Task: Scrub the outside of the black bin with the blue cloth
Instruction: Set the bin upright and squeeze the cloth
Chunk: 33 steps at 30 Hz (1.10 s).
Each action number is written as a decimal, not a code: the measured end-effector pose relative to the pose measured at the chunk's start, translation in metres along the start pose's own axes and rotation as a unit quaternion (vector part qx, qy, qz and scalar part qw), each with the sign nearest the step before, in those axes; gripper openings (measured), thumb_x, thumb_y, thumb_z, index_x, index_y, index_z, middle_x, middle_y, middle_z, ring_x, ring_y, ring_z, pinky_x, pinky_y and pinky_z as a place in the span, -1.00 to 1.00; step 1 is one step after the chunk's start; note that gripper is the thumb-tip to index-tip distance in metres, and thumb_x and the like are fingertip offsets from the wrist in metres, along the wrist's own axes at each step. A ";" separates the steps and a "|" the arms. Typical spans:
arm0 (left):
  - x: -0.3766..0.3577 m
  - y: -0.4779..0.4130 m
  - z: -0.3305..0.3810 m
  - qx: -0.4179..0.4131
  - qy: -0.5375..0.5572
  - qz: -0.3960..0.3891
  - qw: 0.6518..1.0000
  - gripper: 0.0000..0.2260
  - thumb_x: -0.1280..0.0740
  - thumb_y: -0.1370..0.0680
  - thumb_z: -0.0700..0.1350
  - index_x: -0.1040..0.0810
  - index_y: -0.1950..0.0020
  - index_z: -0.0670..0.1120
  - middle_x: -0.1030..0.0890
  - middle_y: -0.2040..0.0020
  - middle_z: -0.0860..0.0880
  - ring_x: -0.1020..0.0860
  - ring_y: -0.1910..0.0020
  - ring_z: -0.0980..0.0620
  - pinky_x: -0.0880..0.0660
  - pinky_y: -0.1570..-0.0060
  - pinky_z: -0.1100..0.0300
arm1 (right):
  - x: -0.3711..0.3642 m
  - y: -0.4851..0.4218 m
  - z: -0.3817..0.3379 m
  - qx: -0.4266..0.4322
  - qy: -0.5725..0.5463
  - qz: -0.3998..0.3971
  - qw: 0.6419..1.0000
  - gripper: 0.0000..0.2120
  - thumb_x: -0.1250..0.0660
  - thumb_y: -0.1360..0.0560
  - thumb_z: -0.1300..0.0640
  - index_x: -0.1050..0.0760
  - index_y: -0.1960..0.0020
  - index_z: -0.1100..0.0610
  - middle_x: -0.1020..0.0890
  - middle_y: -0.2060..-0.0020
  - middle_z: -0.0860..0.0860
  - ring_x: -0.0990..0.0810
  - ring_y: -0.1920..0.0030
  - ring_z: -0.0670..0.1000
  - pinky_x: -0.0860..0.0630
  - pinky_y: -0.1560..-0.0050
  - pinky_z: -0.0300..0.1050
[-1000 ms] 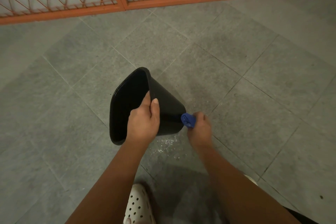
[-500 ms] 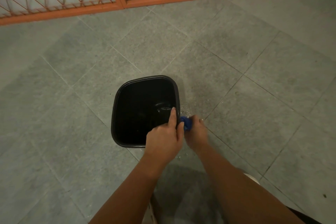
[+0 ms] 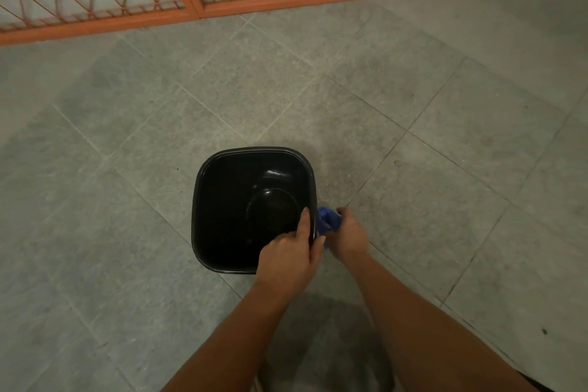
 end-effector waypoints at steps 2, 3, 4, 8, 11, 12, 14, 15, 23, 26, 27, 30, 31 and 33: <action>-0.003 -0.002 0.002 -0.004 0.006 0.001 1.000 -0.43 0.02 -0.62 0.20 0.02 -0.56 -0.02 -0.62 0.03 -0.02 -0.60 0.11 0.07 -0.49 0.15 0.21 | 0.001 -0.003 0.004 -0.006 -0.006 -0.013 1.000 -0.72 -0.30 -0.49 0.08 -0.42 -0.17 0.14 -0.62 0.02 0.13 -0.60 0.05 0.11 -0.55 0.02 0.01; -0.004 -0.003 0.003 -0.005 0.005 0.001 1.000 -0.43 0.02 -0.62 0.20 0.02 -0.56 -0.01 -0.62 0.02 -0.02 -0.60 0.10 0.07 -0.51 0.14 0.21 | 0.002 -0.004 0.007 -0.013 -0.022 -0.020 0.999 -0.74 -0.31 -0.47 0.08 -0.43 -0.13 0.14 -0.64 0.09 0.13 -0.62 0.13 0.12 -0.58 0.11 0.02; -0.004 -0.003 0.003 -0.002 0.004 0.001 1.000 -0.43 0.01 -0.61 0.20 0.00 -0.56 -0.01 -0.62 -0.01 -0.02 -0.60 0.08 0.07 -0.52 0.13 0.20 | 0.002 -0.006 0.012 -0.024 -0.049 -0.031 0.998 -0.72 -0.33 -0.45 0.10 -0.43 -0.12 0.14 -0.64 0.14 0.14 -0.62 0.21 0.13 -0.59 0.20 0.01; 0.008 -0.001 0.007 0.038 0.007 0.067 0.997 -0.47 -0.14 -0.57 0.16 -0.25 -0.45 -0.09 -0.48 -0.14 -0.10 -0.52 -0.04 -0.01 -0.54 0.11 0.14 | 0.012 -0.008 0.028 -0.059 -0.173 -0.059 0.981 -0.61 -0.47 -0.37 0.18 -0.42 -0.14 0.18 -0.62 0.08 0.14 -0.63 0.15 0.13 -0.57 0.23 -0.02; 0.027 -0.001 0.036 -0.018 -0.009 0.175 0.984 -0.62 -0.18 -0.49 0.12 -0.42 -0.17 -0.11 -0.44 -0.01 -0.10 -0.43 0.06 -0.03 -0.49 0.14 0.13 | 0.019 -0.009 0.037 -0.096 -0.357 -0.085 0.925 -0.57 -0.48 -0.39 0.13 -0.44 -0.14 0.31 -0.61 0.02 0.25 -0.62 0.07 0.19 -0.58 0.07 0.14; 0.028 0.000 0.050 -0.055 -0.005 0.180 0.982 -0.69 -0.19 -0.49 0.09 -0.44 -0.08 -0.09 -0.44 0.03 -0.09 -0.41 0.09 -0.03 -0.46 0.14 0.12 | 0.020 -0.008 0.036 -0.101 -0.411 -0.105 0.900 -0.61 -0.43 -0.44 0.08 -0.46 -0.11 0.34 -0.61 0.05 0.28 -0.62 0.12 0.20 -0.55 0.12 0.10; 0.021 0.001 0.078 -0.111 0.014 0.147 0.983 -0.79 -0.18 -0.48 0.03 -0.45 0.02 -0.08 -0.45 0.07 -0.08 -0.41 0.11 -0.04 -0.46 0.13 0.11 | 0.025 -0.005 0.037 -0.126 -0.477 -0.128 0.861 -0.65 -0.27 -0.54 0.01 -0.50 -0.03 0.33 -0.63 0.15 0.24 -0.62 0.20 0.16 -0.53 0.17 0.00; 0.013 0.001 0.086 -0.104 0.043 0.106 0.988 -0.81 -0.18 -0.50 0.00 -0.45 0.02 -0.09 -0.47 0.06 -0.09 -0.44 0.09 -0.05 -0.45 0.11 0.12 | 0.028 -0.006 0.040 -0.141 -0.505 -0.130 0.842 -0.65 -0.21 -0.57 0.01 -0.50 -0.06 0.32 -0.64 0.15 0.21 -0.62 0.19 0.14 -0.53 0.15 -0.01; -0.078 -0.022 0.061 0.335 0.548 -0.134 0.754 -0.64 -0.17 -0.60 0.09 -0.55 -0.12 -0.16 -0.59 0.00 -0.21 -0.58 0.09 -0.13 -0.50 0.12 0.09 | 0.045 -0.009 0.051 -0.223 -0.531 -0.140 0.805 -0.78 -0.18 -0.60 0.16 -0.43 -0.10 0.32 -0.58 0.08 0.22 -0.57 0.12 0.16 -0.50 0.11 0.06; -0.095 -0.031 0.062 0.410 0.609 -0.122 0.668 -0.73 -0.28 -0.57 -0.02 -0.53 -0.13 -0.20 -0.60 -0.01 -0.20 -0.60 0.09 -0.12 -0.59 0.08 0.03 | 0.046 -0.015 0.053 -0.215 -0.457 -0.150 0.850 -0.75 -0.20 -0.58 0.14 -0.44 -0.11 0.34 -0.59 0.04 0.26 -0.59 0.07 0.20 -0.51 0.02 0.11; -0.100 -0.031 0.065 0.426 0.630 -0.123 0.638 -0.74 -0.30 -0.57 -0.08 -0.51 -0.15 -0.22 -0.59 -0.04 -0.22 -0.60 0.05 -0.16 -0.59 0.03 -0.02 | 0.047 -0.020 0.055 -0.208 -0.425 -0.143 0.869 -0.71 -0.22 -0.57 0.13 -0.44 -0.14 0.35 -0.60 0.01 0.27 -0.59 0.03 0.22 -0.53 0.02 0.10; -0.106 -0.034 0.070 0.447 0.676 -0.113 0.575 -0.77 -0.31 -0.56 -0.22 -0.47 -0.20 -0.22 -0.55 -0.09 -0.25 -0.57 0.04 -0.20 -0.58 0.17 0.01 | 0.053 -0.031 0.052 -0.173 -0.357 -0.118 0.910 -0.71 -0.26 -0.55 0.15 -0.47 -0.14 0.36 -0.62 0.03 0.24 -0.62 0.09 0.17 -0.56 0.13 -0.01; -0.107 -0.036 0.069 0.452 0.682 -0.103 0.567 -0.75 -0.30 -0.55 -0.26 -0.46 -0.22 -0.23 -0.55 -0.07 -0.25 -0.56 0.06 -0.20 -0.57 0.21 0.02 | 0.055 -0.036 0.049 -0.152 -0.334 -0.113 0.923 -0.73 -0.27 -0.55 0.17 -0.49 -0.11 0.37 -0.62 0.04 0.25 -0.61 0.11 0.17 -0.55 0.17 -0.03; -0.110 -0.040 0.066 0.449 0.688 -0.068 0.565 -0.72 -0.31 -0.53 -0.30 -0.48 -0.24 -0.22 -0.57 -0.02 -0.24 -0.58 0.09 -0.18 -0.57 0.16 0.00 | 0.059 -0.042 0.042 -0.114 -0.309 -0.098 0.939 -0.78 -0.30 -0.53 0.23 -0.51 -0.08 0.37 -0.61 0.01 0.30 -0.61 0.08 0.21 -0.57 0.12 0.03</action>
Point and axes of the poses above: each hand's wrist, its own y-axis away from the middle knuckle, its own x-axis out of the back of the hand, z = x × y, the point moved 8 cm from there along -y, towards the middle knuckle
